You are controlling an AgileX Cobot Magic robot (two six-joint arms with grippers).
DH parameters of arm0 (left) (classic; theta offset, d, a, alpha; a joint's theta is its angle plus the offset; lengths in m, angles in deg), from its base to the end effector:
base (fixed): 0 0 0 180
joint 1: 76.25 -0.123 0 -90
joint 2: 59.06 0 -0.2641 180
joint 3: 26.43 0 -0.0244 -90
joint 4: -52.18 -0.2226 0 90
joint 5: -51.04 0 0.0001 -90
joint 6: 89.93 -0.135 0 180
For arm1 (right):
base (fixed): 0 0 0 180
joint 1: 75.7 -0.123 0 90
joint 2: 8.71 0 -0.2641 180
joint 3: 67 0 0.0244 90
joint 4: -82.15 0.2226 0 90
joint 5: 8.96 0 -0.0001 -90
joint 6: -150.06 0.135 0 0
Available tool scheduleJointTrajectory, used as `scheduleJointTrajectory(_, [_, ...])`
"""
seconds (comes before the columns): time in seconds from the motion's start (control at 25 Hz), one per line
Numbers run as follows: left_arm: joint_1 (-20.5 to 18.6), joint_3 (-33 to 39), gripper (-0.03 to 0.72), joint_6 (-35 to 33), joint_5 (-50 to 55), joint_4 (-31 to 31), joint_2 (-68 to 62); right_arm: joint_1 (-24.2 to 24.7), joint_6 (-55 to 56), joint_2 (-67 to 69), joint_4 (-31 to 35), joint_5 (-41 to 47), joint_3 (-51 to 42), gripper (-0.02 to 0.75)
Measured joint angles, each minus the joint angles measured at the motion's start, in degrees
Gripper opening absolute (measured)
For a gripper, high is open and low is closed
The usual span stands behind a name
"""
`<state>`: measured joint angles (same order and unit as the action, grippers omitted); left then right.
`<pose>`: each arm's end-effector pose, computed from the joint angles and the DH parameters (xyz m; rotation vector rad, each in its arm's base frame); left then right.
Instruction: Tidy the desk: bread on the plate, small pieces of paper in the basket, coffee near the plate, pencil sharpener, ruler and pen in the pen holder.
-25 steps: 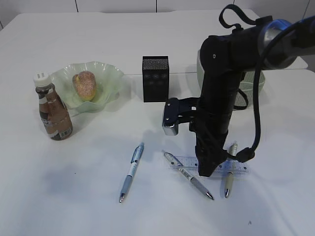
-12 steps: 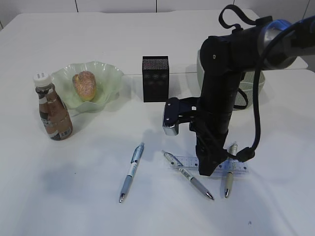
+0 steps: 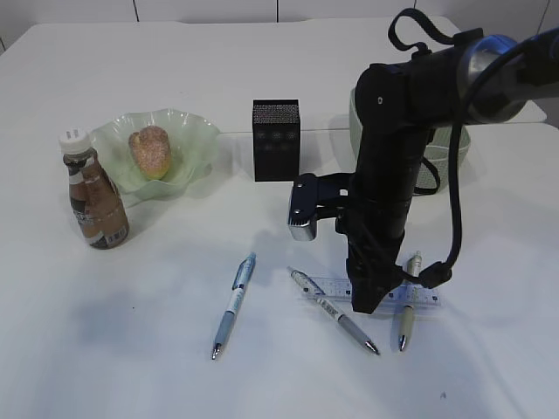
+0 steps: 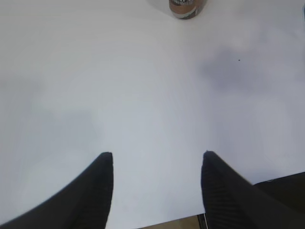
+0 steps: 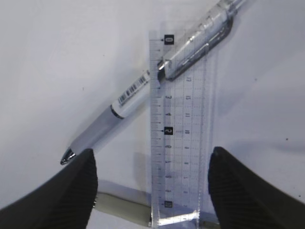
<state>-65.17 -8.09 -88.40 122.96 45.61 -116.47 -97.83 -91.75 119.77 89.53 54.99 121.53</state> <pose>0.1396 -0.0124 0.3107 0.2189 2.5584 0.0707 0.3282 0.1503 0.1059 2.0086 -2.3740 -0.2025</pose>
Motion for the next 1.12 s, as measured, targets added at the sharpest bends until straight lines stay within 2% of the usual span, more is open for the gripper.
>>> scheduleJointTrajectory(1.12, [0.0,0.0,0.411,0.0,0.0,0.0,0.0,0.0,4.5,0.1,-1.7,-2.4,0.0,0.571])
